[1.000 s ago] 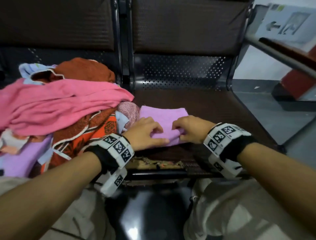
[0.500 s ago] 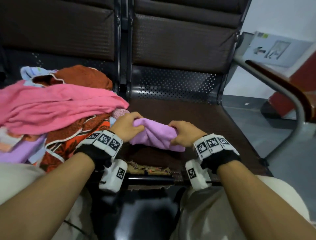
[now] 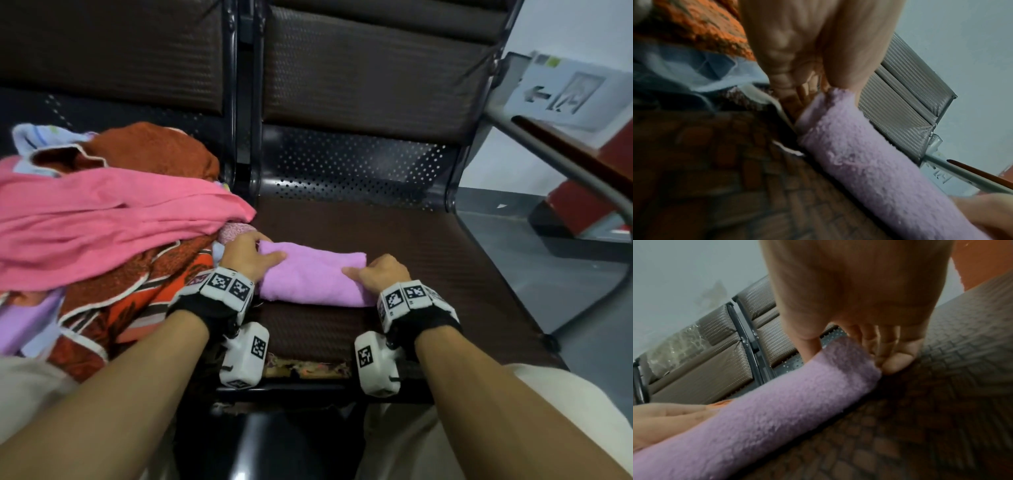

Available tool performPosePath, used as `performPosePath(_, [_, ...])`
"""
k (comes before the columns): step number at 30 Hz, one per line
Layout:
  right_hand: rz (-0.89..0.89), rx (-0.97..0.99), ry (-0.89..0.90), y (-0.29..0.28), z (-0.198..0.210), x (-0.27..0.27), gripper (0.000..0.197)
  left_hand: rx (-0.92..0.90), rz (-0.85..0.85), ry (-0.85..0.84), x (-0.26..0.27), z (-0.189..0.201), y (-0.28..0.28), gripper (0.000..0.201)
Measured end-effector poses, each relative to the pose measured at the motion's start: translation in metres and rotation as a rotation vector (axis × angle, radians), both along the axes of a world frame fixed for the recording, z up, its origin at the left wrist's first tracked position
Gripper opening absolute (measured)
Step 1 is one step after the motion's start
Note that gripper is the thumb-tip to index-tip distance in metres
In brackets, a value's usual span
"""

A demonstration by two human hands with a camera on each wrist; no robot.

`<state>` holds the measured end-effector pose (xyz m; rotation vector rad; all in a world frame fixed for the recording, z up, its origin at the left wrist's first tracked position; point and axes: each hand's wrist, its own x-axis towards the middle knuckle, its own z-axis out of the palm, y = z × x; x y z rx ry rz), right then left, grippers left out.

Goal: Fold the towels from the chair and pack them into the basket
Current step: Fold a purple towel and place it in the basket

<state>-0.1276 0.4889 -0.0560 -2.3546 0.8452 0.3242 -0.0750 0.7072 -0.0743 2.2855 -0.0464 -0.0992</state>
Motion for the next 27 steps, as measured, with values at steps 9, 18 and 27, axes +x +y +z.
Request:
performPosePath(9, [0.243, 0.111, -0.011, 0.010, 0.037, 0.001, 0.047, 0.335, -0.204, -0.066, -0.007, 0.024, 0.004, 0.049])
performPosePath(18, [0.639, 0.185, -0.605, 0.016, 0.165, -0.045, 0.044, 0.109, -0.662, -0.228, -0.047, 0.145, -0.022, 0.069])
performPosePath(27, [0.298, 0.263, -0.978, -0.048, 0.244, -0.132, 0.035, 0.106, -0.663, -0.225, -0.112, 0.218, -0.068, 0.032])
